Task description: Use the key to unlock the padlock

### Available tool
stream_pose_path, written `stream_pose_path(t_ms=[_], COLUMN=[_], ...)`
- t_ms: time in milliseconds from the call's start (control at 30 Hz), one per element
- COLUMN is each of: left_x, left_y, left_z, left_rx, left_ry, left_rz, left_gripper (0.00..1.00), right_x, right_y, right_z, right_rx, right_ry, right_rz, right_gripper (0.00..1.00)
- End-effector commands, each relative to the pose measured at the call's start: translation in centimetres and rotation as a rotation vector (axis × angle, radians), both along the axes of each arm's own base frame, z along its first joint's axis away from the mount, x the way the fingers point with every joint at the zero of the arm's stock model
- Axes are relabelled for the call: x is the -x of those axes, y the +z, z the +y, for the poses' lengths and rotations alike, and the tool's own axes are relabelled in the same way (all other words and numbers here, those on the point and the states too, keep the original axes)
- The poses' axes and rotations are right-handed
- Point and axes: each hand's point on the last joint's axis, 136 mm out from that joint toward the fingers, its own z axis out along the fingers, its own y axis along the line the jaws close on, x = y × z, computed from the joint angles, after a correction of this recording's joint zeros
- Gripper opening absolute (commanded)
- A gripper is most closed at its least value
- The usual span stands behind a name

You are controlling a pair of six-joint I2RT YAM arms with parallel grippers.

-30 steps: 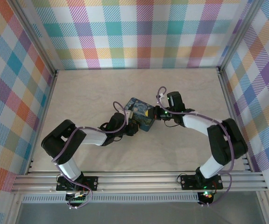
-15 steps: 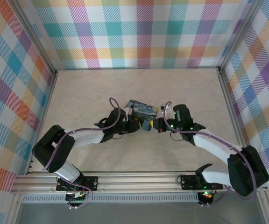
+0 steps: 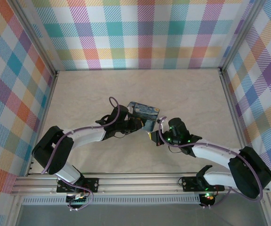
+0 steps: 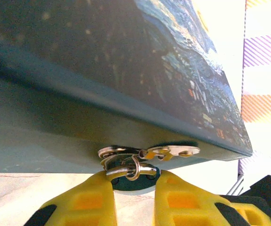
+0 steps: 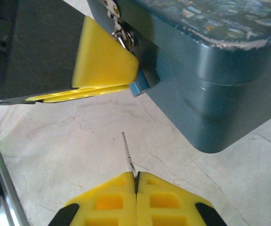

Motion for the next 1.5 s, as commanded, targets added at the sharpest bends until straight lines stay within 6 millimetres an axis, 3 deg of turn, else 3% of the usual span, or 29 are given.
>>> stream_pose_path(t_ms=[0, 1467], left_x=[-0.1, 0.0], left_y=[2.0, 2.0], left_z=[-0.9, -1.4], left_rx=[0.049, 0.06], left_ry=[-0.004, 0.002], left_rz=[0.004, 0.02], left_gripper=[0.13, 0.12], right_x=[-0.7, -2.4], right_y=[0.4, -0.1], right_z=[0.4, 1.8], right_rx=[-0.019, -0.052], right_ry=[-0.011, -0.037], right_rz=[-0.053, -0.054], right_gripper=[0.0, 0.01])
